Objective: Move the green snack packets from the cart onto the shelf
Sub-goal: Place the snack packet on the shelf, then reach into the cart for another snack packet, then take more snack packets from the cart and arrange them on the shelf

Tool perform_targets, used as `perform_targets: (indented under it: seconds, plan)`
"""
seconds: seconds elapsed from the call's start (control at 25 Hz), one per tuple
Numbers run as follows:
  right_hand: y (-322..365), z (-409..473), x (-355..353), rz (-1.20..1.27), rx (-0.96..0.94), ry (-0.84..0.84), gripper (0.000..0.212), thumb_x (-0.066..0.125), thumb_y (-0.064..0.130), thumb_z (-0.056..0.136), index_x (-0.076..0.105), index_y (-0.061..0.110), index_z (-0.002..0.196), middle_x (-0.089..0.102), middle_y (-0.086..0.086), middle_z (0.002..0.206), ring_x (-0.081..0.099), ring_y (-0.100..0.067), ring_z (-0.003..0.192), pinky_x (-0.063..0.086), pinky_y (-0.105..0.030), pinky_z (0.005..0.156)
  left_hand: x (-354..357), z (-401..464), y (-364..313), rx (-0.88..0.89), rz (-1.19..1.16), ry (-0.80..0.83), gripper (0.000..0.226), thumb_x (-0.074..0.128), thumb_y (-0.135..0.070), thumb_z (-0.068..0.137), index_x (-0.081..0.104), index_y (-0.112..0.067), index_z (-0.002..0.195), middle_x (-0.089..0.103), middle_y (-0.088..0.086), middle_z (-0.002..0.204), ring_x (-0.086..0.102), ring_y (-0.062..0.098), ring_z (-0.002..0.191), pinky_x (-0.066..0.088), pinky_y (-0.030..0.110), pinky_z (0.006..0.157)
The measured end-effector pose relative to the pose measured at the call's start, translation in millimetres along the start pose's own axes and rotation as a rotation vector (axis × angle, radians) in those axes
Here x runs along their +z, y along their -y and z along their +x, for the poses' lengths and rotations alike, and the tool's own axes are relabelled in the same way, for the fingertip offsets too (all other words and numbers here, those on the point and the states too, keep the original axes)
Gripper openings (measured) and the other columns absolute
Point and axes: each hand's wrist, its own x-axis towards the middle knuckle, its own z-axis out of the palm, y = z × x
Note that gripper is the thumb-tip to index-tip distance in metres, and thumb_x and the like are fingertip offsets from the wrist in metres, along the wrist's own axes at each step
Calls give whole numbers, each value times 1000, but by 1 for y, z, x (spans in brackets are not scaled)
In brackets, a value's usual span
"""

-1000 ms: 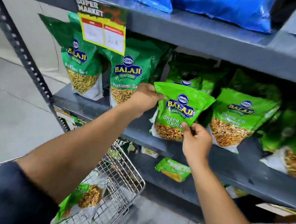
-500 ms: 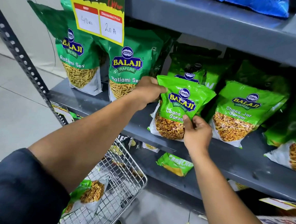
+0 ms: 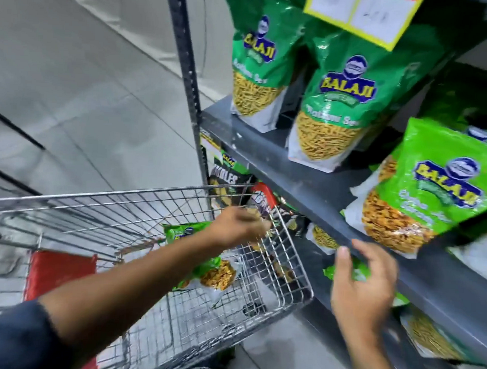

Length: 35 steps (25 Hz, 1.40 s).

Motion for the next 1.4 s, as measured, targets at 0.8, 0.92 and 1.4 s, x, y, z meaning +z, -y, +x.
perform_targets:
  seconds: [0.8, 0.92, 1.4]
  plan:
    - [-74, -116, 255, -671, 117, 1412, 30, 56, 6, 85, 63, 25, 108, 63, -7, 82, 51, -16, 59, 38, -23, 55, -42, -19, 260, -440, -201, -636, 9, 67, -22, 84, 74, -17, 81, 77, 9, 88, 71, 23, 84, 56, 40, 84]
    - [-74, -116, 249, -667, 177, 1387, 25, 61, 13, 85, 66, 25, 107, 69, -8, 94, 49, -11, 55, 34, -18, 51, -50, -23, 250, -399, -54, -614, 15, 61, -18, 87, 73, -11, 93, 77, 10, 92, 70, 19, 81, 57, 36, 80]
    - [2, -33, 91, -188, 278, 809, 18, 68, 30, 74, 62, 14, 69, 63, 1, 58, 52, -12, 55, 35, -27, 48, -70, -57, 8, 240, 123, -377, 29, 63, -8, 86, 69, -28, 67, 66, 8, 66, 51, 15, 62, 41, 21, 49]
